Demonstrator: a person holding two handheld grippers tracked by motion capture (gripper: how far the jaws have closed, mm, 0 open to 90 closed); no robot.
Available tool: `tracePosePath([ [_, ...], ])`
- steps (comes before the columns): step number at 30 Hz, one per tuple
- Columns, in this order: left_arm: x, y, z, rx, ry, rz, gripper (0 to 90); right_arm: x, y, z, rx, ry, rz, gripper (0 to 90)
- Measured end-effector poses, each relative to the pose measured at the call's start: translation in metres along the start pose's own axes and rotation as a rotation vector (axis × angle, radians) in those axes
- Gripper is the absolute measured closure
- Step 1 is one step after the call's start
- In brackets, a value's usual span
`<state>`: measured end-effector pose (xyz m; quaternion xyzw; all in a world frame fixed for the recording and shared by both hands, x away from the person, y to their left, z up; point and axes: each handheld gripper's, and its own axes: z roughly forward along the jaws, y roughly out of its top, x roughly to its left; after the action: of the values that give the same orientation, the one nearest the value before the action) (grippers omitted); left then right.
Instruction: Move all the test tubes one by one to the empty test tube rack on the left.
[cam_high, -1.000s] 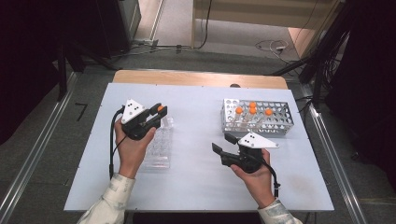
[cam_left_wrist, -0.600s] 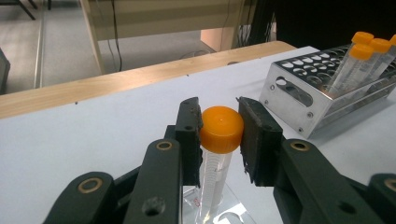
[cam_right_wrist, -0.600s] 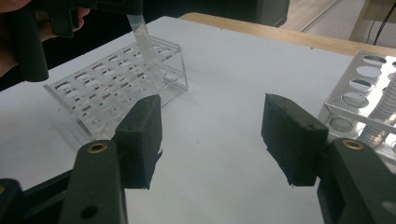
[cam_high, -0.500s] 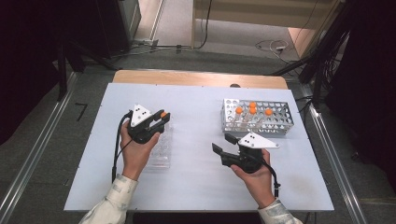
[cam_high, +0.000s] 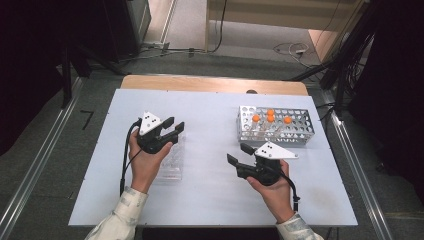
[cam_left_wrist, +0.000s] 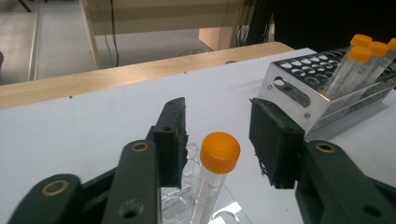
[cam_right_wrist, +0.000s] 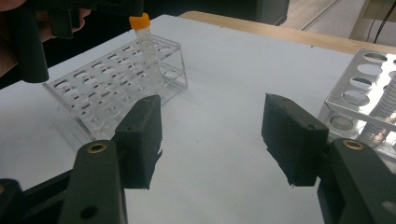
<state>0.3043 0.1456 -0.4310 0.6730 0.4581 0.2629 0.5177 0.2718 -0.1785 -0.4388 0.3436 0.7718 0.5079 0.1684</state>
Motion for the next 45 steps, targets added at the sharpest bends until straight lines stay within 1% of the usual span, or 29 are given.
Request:
tracePosePath([
  [1,0.000,0.000,0.000,0.001,-0.005,-0.007,50.5,-0.001,0.000,0.000,-0.001,-0.002,-0.001,36.9],
  [2,0.000,0.000,-0.001,-0.005,-0.004,-0.016,48.6,-0.002,0.000,0.000,0.000,-0.006,0.000,36.9],
  [3,0.000,0.000,-0.001,-0.009,-0.007,-0.021,48.6,-0.002,0.000,0.000,0.000,-0.006,0.000,36.9],
  [5,0.000,0.001,-0.002,-0.011,-0.019,-0.036,43.6,-0.003,0.000,-0.001,-0.004,-0.009,0.002,36.8],
  [8,-0.002,0.000,-0.005,-0.028,-0.016,-0.049,35.7,-0.005,0.000,-0.002,-0.003,-0.020,0.006,36.7],
  [10,-0.002,0.001,-0.007,-0.029,-0.016,-0.056,29.7,-0.008,-0.001,-0.003,-0.004,-0.029,0.008,36.6],
  [11,-0.002,0.001,-0.008,-0.028,-0.022,-0.061,23.8,-0.013,-0.001,-0.004,-0.005,-0.041,0.012,36.6],
  [12,-0.002,0.001,-0.009,-0.025,-0.028,-0.070,23.8,-0.013,-0.001,-0.004,-0.005,-0.041,0.012,36.6],
  [13,-0.002,0.002,-0.010,-0.021,-0.033,-0.075,21.0,-0.018,-0.002,-0.006,-0.005,-0.061,0.019,36.6],
  [14,-0.002,0.002,-0.011,-0.017,-0.037,-0.077,21.0,-0.018,-0.002,-0.006,-0.005,-0.061,0.019,36.6],
  [15,-0.002,0.002,-0.012,-0.014,-0.037,-0.077,20.4,-0.021,-0.002,-0.006,-0.007,-0.068,0.024,36.6],
  [16,-0.003,0.002,-0.013,-0.010,-0.036,-0.077,19.9,-0.028,-0.003,-0.008,-0.009,-0.089,0.034,36.6],
  [17,-0.003,0.002,-0.013,-0.006,-0.039,-0.079,19.9,-0.028,-0.003,-0.008,-0.009,-0.089,0.034,36.6],
  [19,-0.004,0.002,-0.014,0.001,-0.038,-0.077,19.5,-0.035,-0.004,-0.010,-0.011,-0.119,0.037,36.7],
  [21,-0.005,0.002,-0.015,0.007,-0.041,-0.075,18.9,-0.043,-0.005,-0.013,-0.012,-0.139,0.051,36.7],
  [22,-0.005,0.002,-0.015,0.009,-0.041,-0.075,18.7,-0.051,-0.005,-0.016,-0.014,-0.172,0.048,36.7],
  [23,-0.005,0.001,-0.015,0.012,-0.042,-0.076,18.7,-0.051,-0.005,-0.016,-0.014,-0.172,0.048,36.7],
  [24,-0.005,0.001,-0.016,0.011,-0.044,-0.077,18.7,-0.059,-0.006,-0.019,-0.019,-0.197,0.062,36.7],
  [25,-0.005,0.001,-0.017,0.012,-0.043,-0.077,18.7,-0.059,-0.006,-0.019,-0.019,-0.197,0.062,36.7],
  [32,-0.003,0.000,-0.019,0.013,-0.038,-0.078,18.7,-0.086,-0.009,-0.030,-0.025,-0.271,0.105,36.6],
  [33,-0.002,0.000,-0.019,0.013,-0.037,-0.080,18.7,-0.092,-0.010,-0.031,-0.025,-0.286,0.112,36.6],
  [34,-0.002,0.000,-0.020,0.013,-0.036,-0.081,18.7,-0.092,-0.010,-0.031,-0.025,-0.286,0.112,36.6],
  [36,-0.002,0.000,-0.020,0.012,-0.034,-0.083,18.7,-0.101,-0.012,-0.032,-0.027,-0.313,0.119,36.6],
  [37,-0.002,0.000,-0.020,0.011,-0.034,-0.084,18.7,-0.101,-0.012,-0.032,-0.027,-0.313,0.119,36.6],
  [39,-0.002,0.000,-0.021,0.011,-0.034,-0.082,18.7,-0.108,-0.014,-0.031,-0.020,-0.339,0.121,36.6],
  [41,-0.002,0.000,-0.021,0.010,-0.034,-0.082,18.7,-0.110,-0.014,-0.031,-0.016,-0.347,0.123,36.5],
  [44,-0.002,0.000,-0.022,0.008,-0.031,-0.085,18.7,-0.117,-0.016,-0.030,-0.015,-0.370,0.125,34.2],
  [45,-0.002,0.000,-0.022,0.009,-0.031,-0.085,18.7,-0.121,-0.016,-0.029,-0.018,-0.386,0.130,29.0],
])
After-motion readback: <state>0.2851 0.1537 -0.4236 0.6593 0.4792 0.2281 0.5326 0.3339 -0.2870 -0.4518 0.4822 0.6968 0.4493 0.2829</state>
